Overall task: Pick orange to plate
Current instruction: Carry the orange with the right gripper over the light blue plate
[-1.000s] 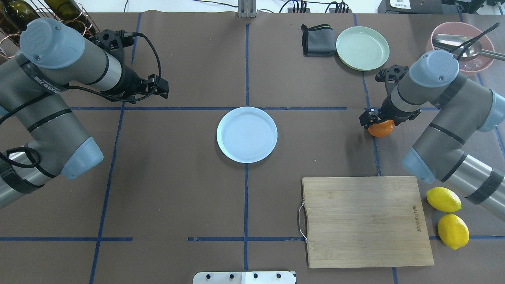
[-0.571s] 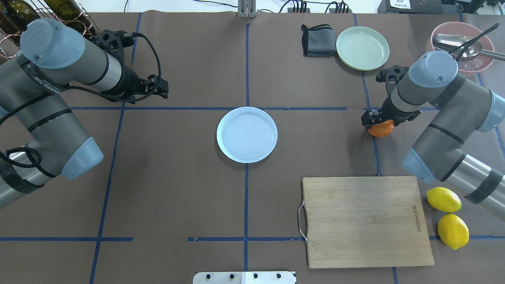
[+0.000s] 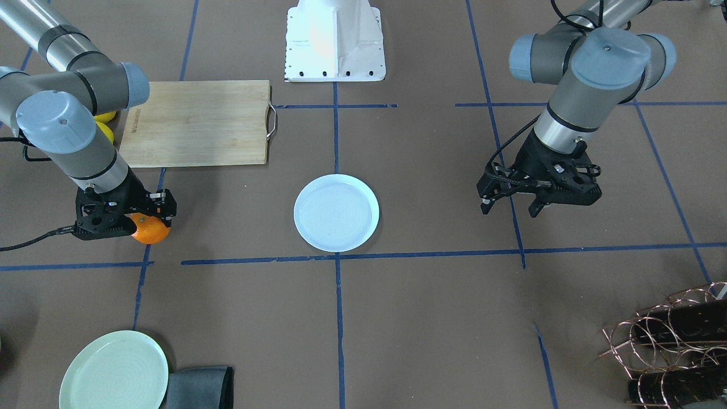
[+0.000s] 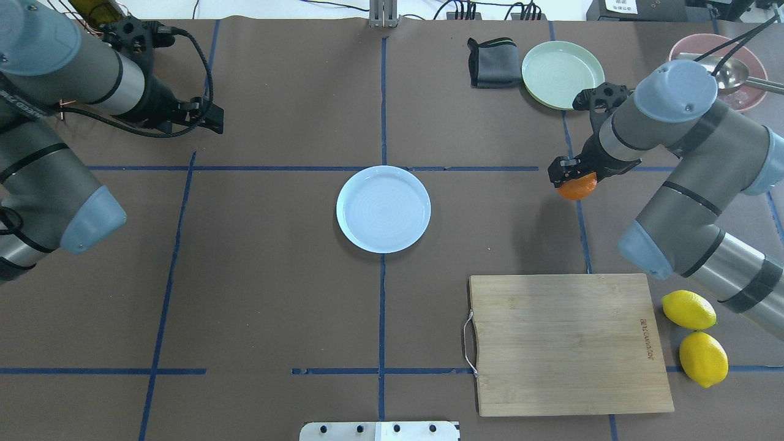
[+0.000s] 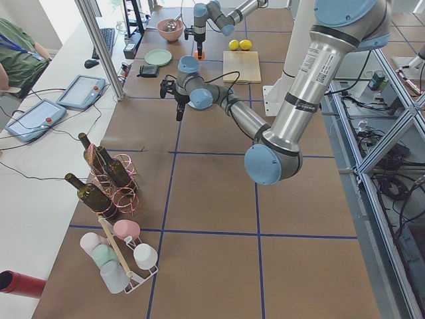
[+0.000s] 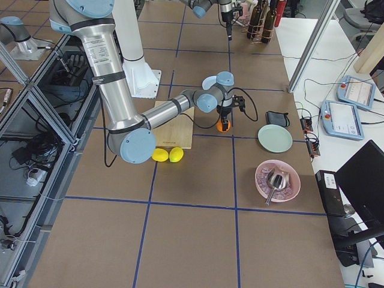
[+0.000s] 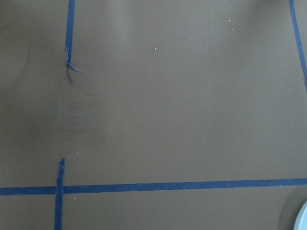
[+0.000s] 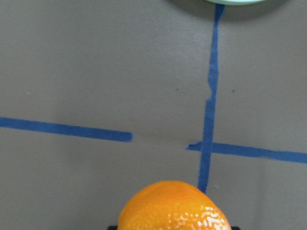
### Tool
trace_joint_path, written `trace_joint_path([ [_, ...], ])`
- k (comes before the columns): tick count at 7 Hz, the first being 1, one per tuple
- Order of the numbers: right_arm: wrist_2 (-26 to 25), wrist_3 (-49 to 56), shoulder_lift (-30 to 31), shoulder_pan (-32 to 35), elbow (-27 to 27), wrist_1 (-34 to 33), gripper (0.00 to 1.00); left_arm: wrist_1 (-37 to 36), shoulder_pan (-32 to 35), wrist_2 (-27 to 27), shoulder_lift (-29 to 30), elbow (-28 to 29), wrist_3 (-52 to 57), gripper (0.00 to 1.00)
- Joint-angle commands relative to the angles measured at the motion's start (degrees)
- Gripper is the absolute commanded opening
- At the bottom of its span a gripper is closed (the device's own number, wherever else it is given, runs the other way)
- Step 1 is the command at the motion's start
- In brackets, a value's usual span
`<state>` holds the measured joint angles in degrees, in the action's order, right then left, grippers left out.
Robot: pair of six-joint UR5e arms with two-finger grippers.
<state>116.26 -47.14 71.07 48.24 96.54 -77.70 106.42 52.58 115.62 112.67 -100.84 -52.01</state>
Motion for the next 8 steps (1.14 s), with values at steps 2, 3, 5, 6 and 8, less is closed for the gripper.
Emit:
trace_joint_path([
  [2,0.20,-7.94,-5.31,-1.47,2.51,-0.35,0.00,0.01,7.06,0.04,-11.55,-6.01,20.04,1.00],
  [3,-0.15,-11.45,-6.46,-3.40,3.30,-0.26,0.00,0.10,8.05,-0.22,-12.21,-6.29,19.75,1.00],
  [5,-3.12,-13.33,-8.74,-8.57,4.36,-0.35,0.00,0.27,8.06,-2.07,-14.65,-5.94,19.75,1.00],
  [6,-5.58,-13.76,-10.32,-11.56,3.75,-0.43,0.00,0.28,8.32,-1.98,-15.37,-5.34,20.27,1.00],
  [8,-9.19,-13.86,-16.10,-15.00,-1.31,-0.61,0.00,-0.16,10.96,-1.45,-16.08,-4.81,20.10,1.00],
])
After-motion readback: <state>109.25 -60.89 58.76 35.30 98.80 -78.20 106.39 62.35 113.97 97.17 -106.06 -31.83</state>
